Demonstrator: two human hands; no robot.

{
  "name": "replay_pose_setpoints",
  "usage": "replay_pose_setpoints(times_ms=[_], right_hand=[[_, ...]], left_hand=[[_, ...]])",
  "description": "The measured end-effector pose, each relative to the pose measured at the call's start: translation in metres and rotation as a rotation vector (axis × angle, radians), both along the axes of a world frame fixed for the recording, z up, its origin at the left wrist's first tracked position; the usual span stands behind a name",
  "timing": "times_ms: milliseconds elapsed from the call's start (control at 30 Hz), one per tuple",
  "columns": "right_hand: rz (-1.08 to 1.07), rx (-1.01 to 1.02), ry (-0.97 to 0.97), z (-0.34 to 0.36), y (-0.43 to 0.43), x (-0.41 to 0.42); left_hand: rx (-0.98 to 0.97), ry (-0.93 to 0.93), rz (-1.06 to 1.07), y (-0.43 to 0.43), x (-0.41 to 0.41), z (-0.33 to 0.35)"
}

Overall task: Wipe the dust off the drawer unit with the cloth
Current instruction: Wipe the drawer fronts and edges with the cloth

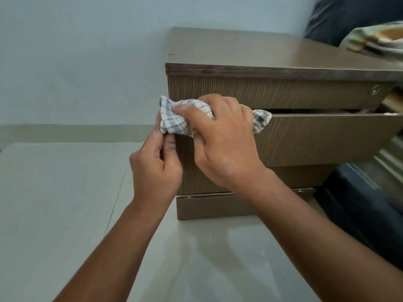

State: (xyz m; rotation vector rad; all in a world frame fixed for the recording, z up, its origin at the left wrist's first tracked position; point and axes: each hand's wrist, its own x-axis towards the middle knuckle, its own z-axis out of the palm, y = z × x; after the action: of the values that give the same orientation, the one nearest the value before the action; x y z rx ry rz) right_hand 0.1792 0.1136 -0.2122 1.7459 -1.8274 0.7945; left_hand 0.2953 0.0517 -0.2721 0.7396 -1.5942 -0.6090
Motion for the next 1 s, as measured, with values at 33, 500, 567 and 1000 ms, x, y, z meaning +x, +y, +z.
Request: replay_pose_setpoints(times_ms=[33, 500, 567, 1000], right_hand=[[-0.019, -0.008, -0.002, 0.0, -0.002, 0.001], [-0.139, -0.416, 0.051, -0.028, 0.02, -0.103], [-0.152, -0.462, 0.065, -0.031, 0.028, -0.123], [-0.294, -0.541, 0.031, -0.031, 0.1, -0.263]], left_hand=[[-0.008, 0.0, 0.01, 0.001, 0.0, 0.0], [-0.127, 0.013, 0.072, 0.003, -0.016, 0.0], [-0.138, 0.004, 0.078, 0.004, -0.017, 0.0], [-0.042, -0.024, 0.045, -0.017, -0.023, -0.015]])
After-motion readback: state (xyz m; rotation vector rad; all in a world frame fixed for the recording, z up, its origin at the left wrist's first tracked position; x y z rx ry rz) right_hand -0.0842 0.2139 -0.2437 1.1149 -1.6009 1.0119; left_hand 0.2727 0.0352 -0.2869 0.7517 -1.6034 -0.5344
